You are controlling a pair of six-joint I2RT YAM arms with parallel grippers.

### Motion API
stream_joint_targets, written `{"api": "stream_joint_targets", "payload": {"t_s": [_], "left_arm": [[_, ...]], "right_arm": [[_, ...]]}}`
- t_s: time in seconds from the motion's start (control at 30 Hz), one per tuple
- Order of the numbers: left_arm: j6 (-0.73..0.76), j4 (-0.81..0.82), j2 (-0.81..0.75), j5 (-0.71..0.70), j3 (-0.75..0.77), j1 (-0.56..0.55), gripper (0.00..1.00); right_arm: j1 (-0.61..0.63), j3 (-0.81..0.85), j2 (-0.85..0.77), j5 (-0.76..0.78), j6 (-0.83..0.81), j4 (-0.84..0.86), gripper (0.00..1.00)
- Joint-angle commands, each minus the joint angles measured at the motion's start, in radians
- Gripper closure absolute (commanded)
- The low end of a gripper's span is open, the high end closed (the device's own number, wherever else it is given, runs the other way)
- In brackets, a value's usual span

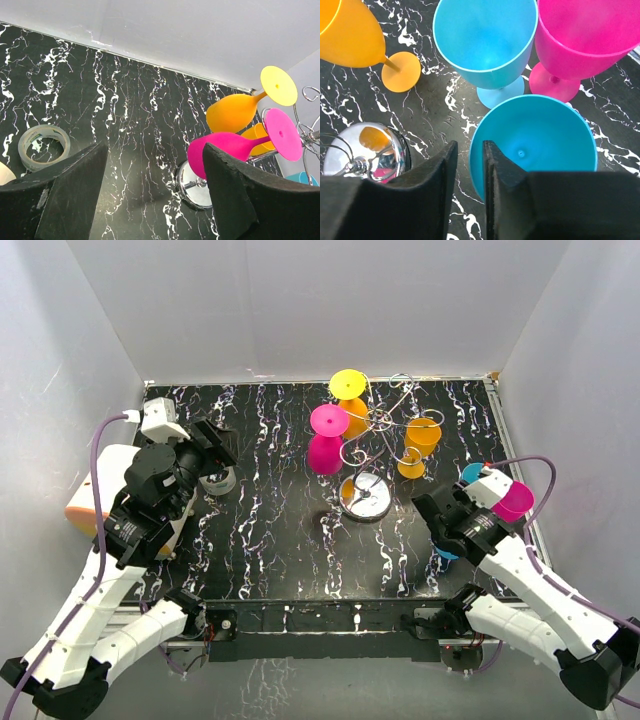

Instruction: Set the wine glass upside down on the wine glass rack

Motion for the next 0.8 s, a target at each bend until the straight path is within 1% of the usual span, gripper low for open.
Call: {"api": "stream_joint_targets", "payload": {"t_s": [0.0,0.07,0.1,0.2,0.33,0.43,0.57,0.63,0.73,0.77], "left_arm": [[-0.01,0.009,-0.018,0.012,0.024,0.002,0.25],[-0.016,0.013,-0.021,0.024,0.023,0.003,0.25],[-0.018,0.013,-0.022,0.031,0.022,0.002,0.25],[-0.02,-0.003,-0.024,0.065,0.005,0.003,0.25],[-0.07,-0.023,-0.038,0.122,-0.076,0.002,0.23],[-0.114,0.002,-0.029,0.226,-0.124,0.002,0.16],[-0.154,0.046,0.002,0.331,-0.163,0.003,0.13],[-0.16,0.066,0.013,0.36,-0.175,0.002,0.11],[-0.165,0.084,0.021,0.377,-0.18,0.002,0.1],[-0.166,0.084,0.023,0.378,-0.178,0.002,0.1]], "right_arm": [[-0.004,0.004,-0.023,0.013,0.043,-0.008,0.83],[-0.003,0.014,-0.023,0.001,0.041,-0.014,0.96],[-0.003,0.021,-0.022,-0.012,0.032,-0.02,1.0],[-0.003,0.04,-0.035,-0.056,0.026,-0.049,1.0],[-0.003,0.068,-0.084,-0.12,-0.054,-0.001,1.0],[-0.004,0.12,-0.095,-0.181,-0.103,0.018,1.0],[-0.002,0.195,-0.095,-0.251,-0.142,0.003,1.0],[-0.003,0.229,-0.103,-0.282,-0.176,0.006,1.0],[-0.003,0.286,-0.117,-0.347,-0.268,0.039,1.0],[-0.002,0.301,-0.123,-0.392,-0.307,0.057,1.0]]}}
